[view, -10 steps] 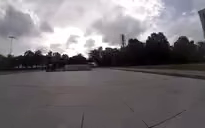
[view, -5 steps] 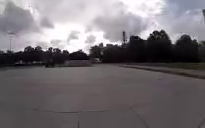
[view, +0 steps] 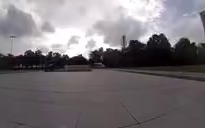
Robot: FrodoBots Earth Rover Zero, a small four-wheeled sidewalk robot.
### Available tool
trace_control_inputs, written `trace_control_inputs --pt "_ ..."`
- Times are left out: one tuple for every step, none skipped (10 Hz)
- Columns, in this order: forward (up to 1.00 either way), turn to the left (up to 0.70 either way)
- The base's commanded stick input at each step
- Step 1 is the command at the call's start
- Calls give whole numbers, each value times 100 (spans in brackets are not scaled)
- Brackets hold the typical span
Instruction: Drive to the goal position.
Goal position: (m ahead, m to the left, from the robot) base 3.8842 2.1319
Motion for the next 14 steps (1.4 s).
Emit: trace_control_inputs --pt "70 0" --pt "70 0" --pt "70 0" --pt "70 0" --pt "70 0" --pt "70 0" --pt "70 0" --pt "70 0" --pt "70 0" --pt "70 0" --pt "70 0" --pt "70 0" --pt "70 0" --pt "70 0"
